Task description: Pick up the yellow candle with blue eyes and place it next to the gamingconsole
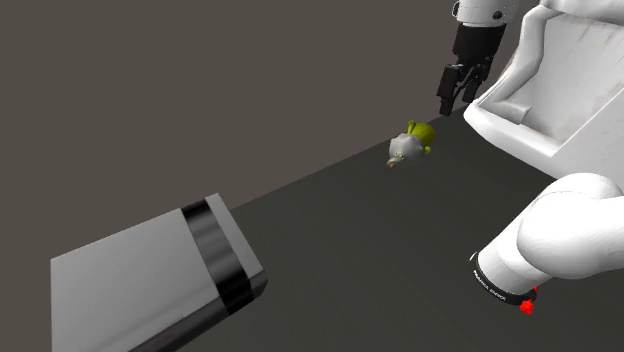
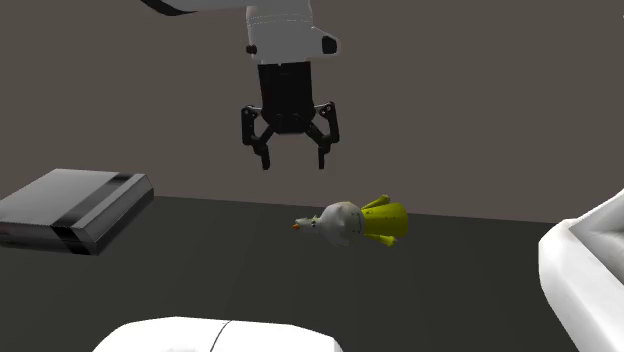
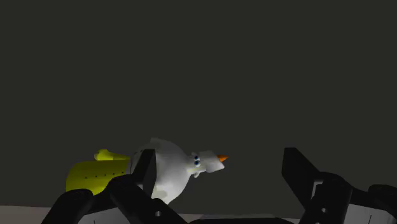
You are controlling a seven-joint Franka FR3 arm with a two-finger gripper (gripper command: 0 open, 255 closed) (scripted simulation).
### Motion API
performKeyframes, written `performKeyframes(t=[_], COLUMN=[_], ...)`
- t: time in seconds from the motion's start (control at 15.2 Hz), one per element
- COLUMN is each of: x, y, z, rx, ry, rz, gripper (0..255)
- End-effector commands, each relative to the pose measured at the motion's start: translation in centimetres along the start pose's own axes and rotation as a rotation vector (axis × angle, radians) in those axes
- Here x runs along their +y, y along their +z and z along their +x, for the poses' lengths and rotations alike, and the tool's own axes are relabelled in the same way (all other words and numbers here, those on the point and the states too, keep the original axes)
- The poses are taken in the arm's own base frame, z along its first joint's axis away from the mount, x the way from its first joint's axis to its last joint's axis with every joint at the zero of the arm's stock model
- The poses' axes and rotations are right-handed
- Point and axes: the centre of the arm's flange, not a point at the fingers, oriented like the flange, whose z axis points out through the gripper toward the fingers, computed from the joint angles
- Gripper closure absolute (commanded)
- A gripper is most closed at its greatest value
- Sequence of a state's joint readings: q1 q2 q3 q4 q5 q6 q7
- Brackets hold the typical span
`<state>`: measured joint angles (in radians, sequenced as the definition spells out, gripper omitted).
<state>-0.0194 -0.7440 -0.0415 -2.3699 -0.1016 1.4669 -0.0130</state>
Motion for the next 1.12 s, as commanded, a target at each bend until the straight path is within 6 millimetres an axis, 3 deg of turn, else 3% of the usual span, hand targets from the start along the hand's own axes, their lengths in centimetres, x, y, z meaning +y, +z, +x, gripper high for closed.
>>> performKeyframes(t=[0.0, 1.06], x=[0.0, 3.6], y=[0.0, 17.6], z=[0.0, 7.8], rx=[0.000, 0.140], ry=[0.000, 0.889], rz=[0.000, 0.261], gripper=[0, 0])
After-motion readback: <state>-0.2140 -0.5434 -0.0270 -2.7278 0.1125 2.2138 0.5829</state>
